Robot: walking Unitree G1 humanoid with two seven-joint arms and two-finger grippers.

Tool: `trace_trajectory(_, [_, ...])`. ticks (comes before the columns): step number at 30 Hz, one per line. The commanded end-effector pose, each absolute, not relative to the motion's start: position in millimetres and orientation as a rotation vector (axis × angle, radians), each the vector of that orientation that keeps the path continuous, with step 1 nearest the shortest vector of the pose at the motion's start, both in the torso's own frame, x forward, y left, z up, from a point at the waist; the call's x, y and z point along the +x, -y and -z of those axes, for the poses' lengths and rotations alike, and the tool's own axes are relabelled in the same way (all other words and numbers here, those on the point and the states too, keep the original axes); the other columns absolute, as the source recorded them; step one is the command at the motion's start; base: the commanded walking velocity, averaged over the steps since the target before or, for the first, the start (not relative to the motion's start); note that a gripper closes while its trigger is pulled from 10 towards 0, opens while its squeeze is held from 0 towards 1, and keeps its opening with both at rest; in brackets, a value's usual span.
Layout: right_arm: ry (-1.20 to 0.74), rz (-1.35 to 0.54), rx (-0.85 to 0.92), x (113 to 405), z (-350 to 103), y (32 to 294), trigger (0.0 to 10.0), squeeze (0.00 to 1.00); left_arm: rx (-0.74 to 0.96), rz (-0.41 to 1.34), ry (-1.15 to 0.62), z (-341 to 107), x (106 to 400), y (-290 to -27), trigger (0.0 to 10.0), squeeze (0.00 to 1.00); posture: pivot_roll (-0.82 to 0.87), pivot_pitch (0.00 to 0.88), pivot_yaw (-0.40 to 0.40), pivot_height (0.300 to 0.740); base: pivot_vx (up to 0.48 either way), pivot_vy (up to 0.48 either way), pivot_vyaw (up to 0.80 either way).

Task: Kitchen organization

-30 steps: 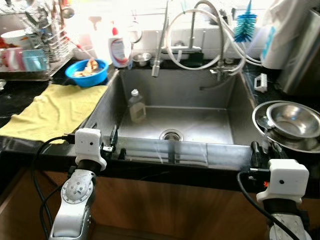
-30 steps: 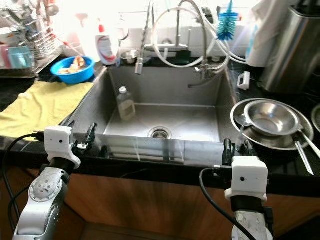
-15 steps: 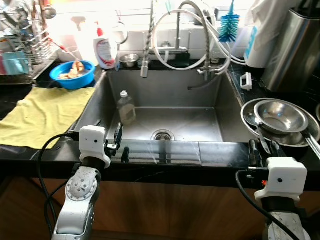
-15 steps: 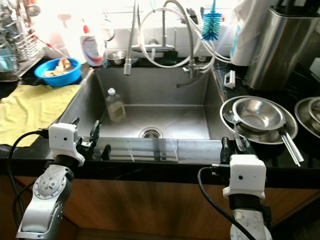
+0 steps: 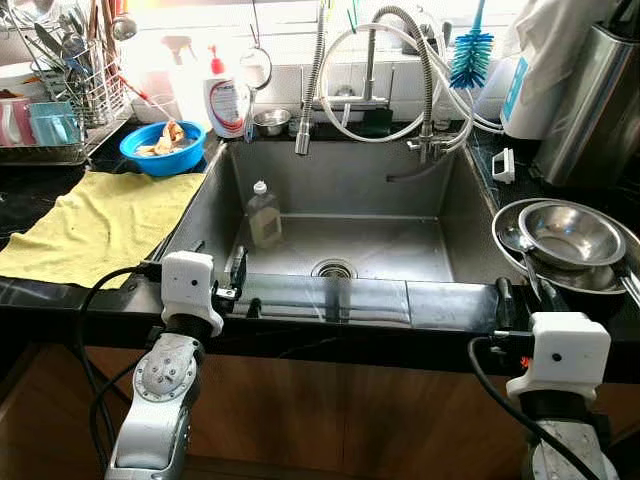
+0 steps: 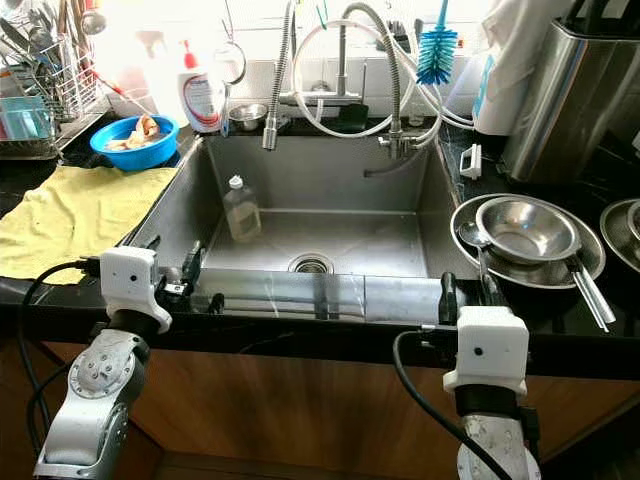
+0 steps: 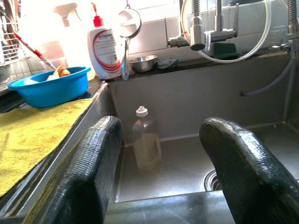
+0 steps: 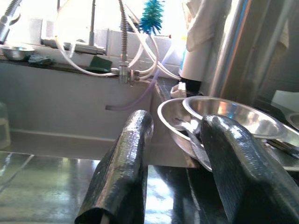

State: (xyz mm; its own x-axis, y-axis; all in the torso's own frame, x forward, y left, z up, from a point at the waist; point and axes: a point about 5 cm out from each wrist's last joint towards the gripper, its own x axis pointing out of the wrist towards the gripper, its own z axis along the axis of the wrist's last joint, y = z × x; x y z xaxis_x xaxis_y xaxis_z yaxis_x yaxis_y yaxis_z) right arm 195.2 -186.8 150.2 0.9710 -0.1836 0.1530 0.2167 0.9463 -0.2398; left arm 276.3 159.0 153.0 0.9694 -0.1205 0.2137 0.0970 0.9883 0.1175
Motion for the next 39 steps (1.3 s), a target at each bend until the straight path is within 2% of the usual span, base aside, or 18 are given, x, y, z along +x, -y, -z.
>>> trace_trajectory(1, [0.118, 0.221, -0.252, 196.2, -149.4, 188.8, 10.0, 0.00, 0.125, 0.114, 0.218, -153.8, 279.7, -157.6, 10.0, 0.00, -0.15, 0.000, 0.054, 0.740, 0.000, 0.000, 0.00])
trace_trajectory(14, [0.094, 0.237, -0.230, 196.2, -144.7, 188.3, 10.0, 0.00, 0.126, 0.141, 0.217, -153.2, 279.4, -154.7, 10.0, 0.00, -0.15, 0.000, 0.068, 0.740, 0.000, 0.000, 0.00])
trace_trajectory(15, [0.097, 0.240, -0.230, 195.9, -144.6, 188.6, 10.0, 0.46, 0.126, 0.145, 0.217, -152.5, 278.5, -154.4, 10.0, 0.00, -0.15, 0.000, 0.069, 0.740, 0.000, 0.000, 0.00])
trace_trajectory(16, [0.100, 0.242, -0.228, 196.3, -144.9, 188.8, 10.0, 1.00, 0.125, 0.148, 0.217, -152.2, 278.3, -154.0, 10.0, 0.00, -0.16, 0.000, 0.072, 0.740, 0.000, 0.000, 0.00])
trace_trajectory(21, [0.104, 0.247, -0.223, 197.3, -145.0, 189.1, 10.0, 1.00, 0.122, 0.167, 0.216, -151.2, 277.8, -151.4, 10.0, 0.00, -0.16, 0.000, 0.077, 0.740, 0.000, 0.000, 0.00])
trace_trajectory(22, [0.103, 0.250, -0.230, 197.4, -144.5, 189.4, 10.0, 0.00, 0.121, 0.175, 0.216, -151.0, 277.7, -150.3, 10.0, 0.00, -0.16, 0.000, 0.082, 0.740, 0.000, 0.000, 0.00])
trace_trajectory(39, [0.093, 0.276, -0.242, 201.9, -143.6, 198.8, 10.0, 0.00, 0.146, 0.075, 0.243, -157.5, 280.8, -172.7, 10.0, 0.00, -0.14, 0.000, 0.071, 0.740, 0.000, 0.000, 0.00])
